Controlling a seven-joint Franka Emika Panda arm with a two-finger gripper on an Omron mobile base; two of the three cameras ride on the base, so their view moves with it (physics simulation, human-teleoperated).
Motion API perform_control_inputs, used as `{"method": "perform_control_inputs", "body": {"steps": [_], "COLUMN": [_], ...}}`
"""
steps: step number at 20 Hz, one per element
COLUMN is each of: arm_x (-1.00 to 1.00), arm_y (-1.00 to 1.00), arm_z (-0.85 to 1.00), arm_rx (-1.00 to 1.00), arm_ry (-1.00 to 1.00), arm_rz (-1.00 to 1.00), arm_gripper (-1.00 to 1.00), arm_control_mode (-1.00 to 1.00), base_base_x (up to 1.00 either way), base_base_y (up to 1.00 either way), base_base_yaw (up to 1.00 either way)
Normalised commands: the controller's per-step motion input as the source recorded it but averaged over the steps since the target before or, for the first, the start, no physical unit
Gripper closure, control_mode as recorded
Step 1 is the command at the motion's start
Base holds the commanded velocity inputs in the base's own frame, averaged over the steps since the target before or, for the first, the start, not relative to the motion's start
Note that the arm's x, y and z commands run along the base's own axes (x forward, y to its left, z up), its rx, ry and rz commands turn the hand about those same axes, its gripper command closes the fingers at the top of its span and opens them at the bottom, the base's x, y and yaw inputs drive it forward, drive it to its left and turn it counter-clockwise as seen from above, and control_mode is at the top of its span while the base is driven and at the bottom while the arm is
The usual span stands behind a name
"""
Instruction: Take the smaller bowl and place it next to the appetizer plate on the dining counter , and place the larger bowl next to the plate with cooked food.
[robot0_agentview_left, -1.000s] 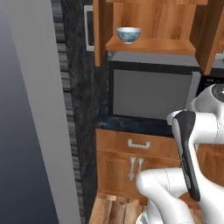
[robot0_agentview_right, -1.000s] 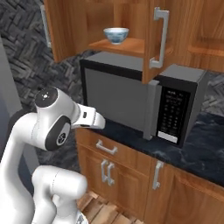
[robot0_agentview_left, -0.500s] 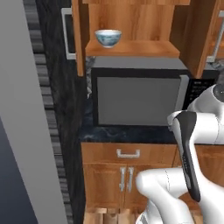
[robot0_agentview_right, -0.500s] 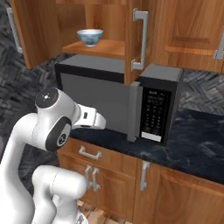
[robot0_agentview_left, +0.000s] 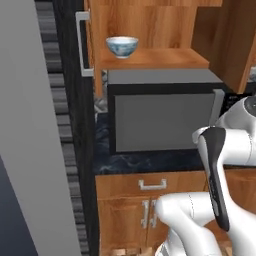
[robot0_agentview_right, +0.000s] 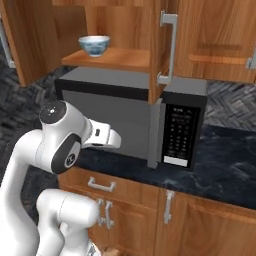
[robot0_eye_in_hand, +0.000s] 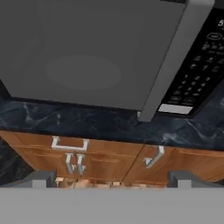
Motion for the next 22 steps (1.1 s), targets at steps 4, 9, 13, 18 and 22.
{"method": "perform_control_inputs", "body": {"steps": [4, 9, 13, 18, 22], "arm_x": [0.0, 0.0, 0.0, 0.0, 0.0], "arm_y": [0.0, 0.0, 0.29, 0.18, 0.22], "arm_z": [0.0, 0.0, 0.0, 0.23, 0.4], "arm_rx": [0.0, 0.0, -0.01, 0.0, 0.08], "arm_ry": [0.0, 0.0, -0.04, -0.18, -0.17], "arm_rz": [0.0, 0.0, 0.0, 0.0, -0.03], "arm_gripper": [-1.0, -1.0, -1.0, -1.0, -1.0], "arm_control_mode": [1.0, 1.0, -1.0, -1.0, -1.0], "base_base_x": [0.91, 0.56, 0.0, 0.0, 0.0], "base_base_y": [0.14, 0.19, 0.23, 0.0, 0.0], "base_base_yaw": [0.0, 0.0, 0.0, 0.0, 0.0]}}
